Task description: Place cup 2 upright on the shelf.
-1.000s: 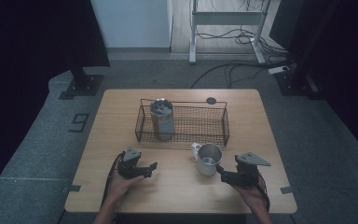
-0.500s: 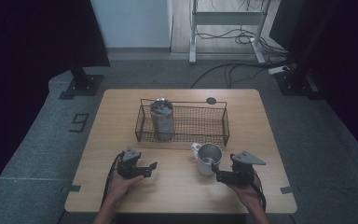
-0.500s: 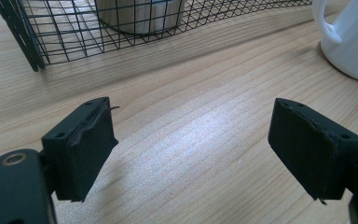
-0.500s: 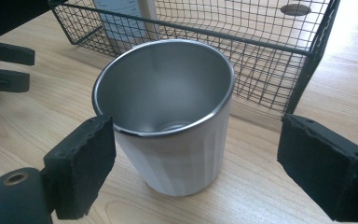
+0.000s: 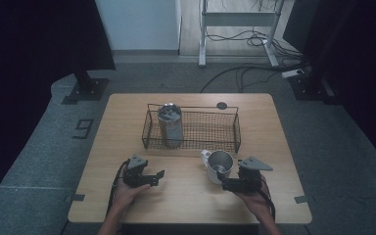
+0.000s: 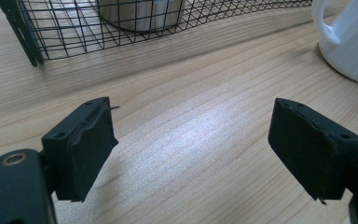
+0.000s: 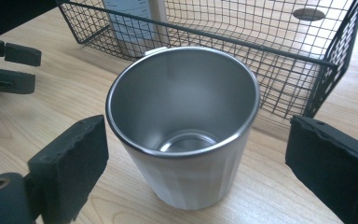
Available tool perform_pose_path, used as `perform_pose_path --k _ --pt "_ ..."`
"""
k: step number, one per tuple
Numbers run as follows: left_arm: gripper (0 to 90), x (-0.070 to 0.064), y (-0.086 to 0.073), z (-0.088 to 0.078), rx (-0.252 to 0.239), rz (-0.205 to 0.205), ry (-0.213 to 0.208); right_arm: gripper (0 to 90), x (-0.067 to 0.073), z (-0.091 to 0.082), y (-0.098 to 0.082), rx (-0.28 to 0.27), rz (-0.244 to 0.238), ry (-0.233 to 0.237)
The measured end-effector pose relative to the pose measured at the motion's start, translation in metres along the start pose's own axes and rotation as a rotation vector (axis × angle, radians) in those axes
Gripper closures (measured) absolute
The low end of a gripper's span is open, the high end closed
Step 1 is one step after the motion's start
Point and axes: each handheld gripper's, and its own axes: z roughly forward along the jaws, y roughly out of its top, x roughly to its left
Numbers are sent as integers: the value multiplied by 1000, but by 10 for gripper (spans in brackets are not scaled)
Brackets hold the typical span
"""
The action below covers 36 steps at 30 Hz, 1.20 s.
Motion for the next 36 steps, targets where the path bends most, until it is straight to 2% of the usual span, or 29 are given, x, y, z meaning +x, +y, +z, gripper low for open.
perform_pose_path --k 19,36 --pt "147 0 -1 -1 1 -8 -2 2 7 32 7 28 -32 3" --pt "147 -2 -3 2 14 -2 -6 0 10 47 8 39 -47 -14"
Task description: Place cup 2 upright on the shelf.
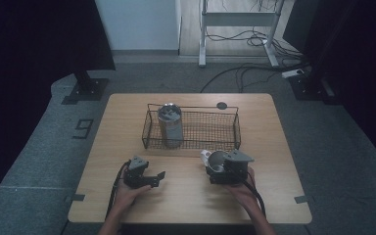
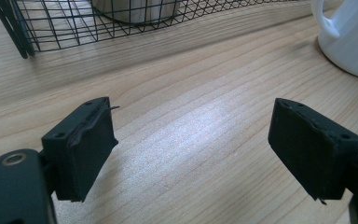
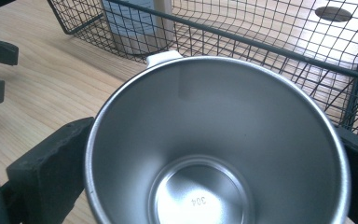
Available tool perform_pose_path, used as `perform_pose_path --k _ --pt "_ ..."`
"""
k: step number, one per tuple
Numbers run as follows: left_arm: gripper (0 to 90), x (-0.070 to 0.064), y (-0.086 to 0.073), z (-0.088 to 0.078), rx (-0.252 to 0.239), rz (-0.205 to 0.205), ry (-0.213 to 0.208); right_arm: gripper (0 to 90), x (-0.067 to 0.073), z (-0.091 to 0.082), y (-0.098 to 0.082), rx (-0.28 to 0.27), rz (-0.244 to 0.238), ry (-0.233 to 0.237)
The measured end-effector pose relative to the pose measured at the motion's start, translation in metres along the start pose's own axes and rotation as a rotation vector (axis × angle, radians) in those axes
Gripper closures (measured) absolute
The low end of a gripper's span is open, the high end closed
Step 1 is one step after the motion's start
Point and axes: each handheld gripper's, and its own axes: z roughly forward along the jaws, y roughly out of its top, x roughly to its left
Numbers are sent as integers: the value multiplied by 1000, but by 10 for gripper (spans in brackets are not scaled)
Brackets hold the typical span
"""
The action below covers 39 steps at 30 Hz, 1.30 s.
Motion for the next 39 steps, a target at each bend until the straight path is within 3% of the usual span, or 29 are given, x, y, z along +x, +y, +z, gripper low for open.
perform_pose_path --k 10,25,29,39 --pt "147 1 0 -1 -3 0 2 52 2 8 -3 10 -22 -32" --pt "147 2 0 -1 -3 2 4 63 -2 7 -3 5 -41 -30" --pt "148 2 0 -2 -5 0 5 63 -3 3 -2 -14 -40 -33" --pt "148 3 0 -2 -7 -7 5 64 -3 -15 6 -54 -45 10"
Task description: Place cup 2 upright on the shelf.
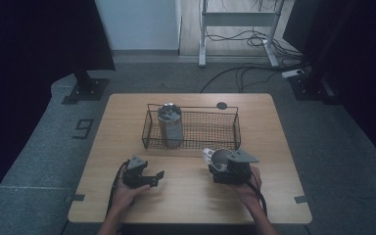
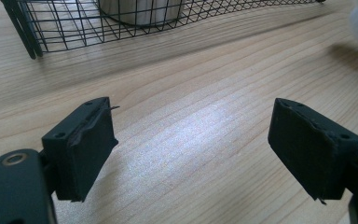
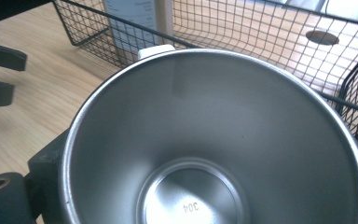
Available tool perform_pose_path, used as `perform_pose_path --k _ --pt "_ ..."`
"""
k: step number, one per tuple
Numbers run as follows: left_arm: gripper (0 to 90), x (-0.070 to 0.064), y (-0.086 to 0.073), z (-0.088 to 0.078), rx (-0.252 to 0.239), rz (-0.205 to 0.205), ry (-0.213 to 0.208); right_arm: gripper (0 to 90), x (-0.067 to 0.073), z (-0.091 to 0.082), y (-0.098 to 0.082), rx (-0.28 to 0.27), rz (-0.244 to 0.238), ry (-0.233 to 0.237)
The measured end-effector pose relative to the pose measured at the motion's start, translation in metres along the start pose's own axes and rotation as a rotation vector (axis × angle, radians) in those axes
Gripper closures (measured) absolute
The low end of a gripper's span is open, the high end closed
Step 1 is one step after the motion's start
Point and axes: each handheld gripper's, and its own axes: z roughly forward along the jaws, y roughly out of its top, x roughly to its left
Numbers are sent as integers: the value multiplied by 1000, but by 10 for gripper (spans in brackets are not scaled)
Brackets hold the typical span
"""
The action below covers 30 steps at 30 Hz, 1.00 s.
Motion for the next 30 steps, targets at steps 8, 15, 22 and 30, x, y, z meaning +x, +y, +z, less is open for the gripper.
perform_pose_path --k 8,15,22,30 --pt "148 2 0 -1 1 -7 2 64 -1 -7 9 -7 -20 33" --pt "148 2 0 -1 1 -9 2 64 -5 -15 19 -24 -18 52" --pt "148 3 0 -1 1 -10 2 64 -7 -19 28 -36 -14 68" --pt "148 3 0 -2 1 -10 3 64 -9 -22 37 -50 -2 85"
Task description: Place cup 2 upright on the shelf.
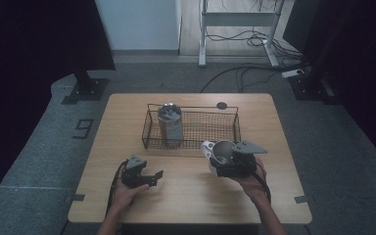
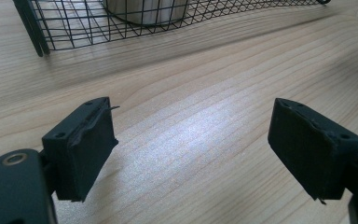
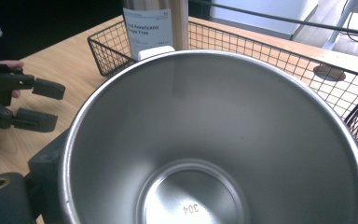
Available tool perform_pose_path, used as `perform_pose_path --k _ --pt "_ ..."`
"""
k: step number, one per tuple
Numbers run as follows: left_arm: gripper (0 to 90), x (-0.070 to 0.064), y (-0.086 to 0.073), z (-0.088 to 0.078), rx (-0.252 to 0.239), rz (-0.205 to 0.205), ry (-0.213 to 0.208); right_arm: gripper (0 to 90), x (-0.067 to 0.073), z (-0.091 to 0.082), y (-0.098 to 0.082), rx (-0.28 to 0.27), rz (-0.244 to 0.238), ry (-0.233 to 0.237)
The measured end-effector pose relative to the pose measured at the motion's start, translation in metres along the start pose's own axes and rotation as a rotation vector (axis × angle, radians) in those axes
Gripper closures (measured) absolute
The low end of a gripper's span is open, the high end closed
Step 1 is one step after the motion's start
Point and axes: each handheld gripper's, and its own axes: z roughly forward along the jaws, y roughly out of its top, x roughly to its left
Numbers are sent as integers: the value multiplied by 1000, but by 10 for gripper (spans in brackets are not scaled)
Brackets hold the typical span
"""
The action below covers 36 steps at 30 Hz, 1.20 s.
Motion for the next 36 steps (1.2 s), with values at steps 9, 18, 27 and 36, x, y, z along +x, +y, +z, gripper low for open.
perform_pose_path --k 9,18,27,36 --pt "150 1 1 -2 -13 -22 -28 64 -6 -2 13 -18 -3 15" --pt "151 2 1 -3 -14 -22 -24 64 -13 1 23 -20 -1 18" --pt "151 1 1 -2 -10 -19 -26 64 -16 0 33 -23 -10 20" --pt "151 1 1 -2 -8 -17 -25 64 -20 3 45 -28 -21 19"
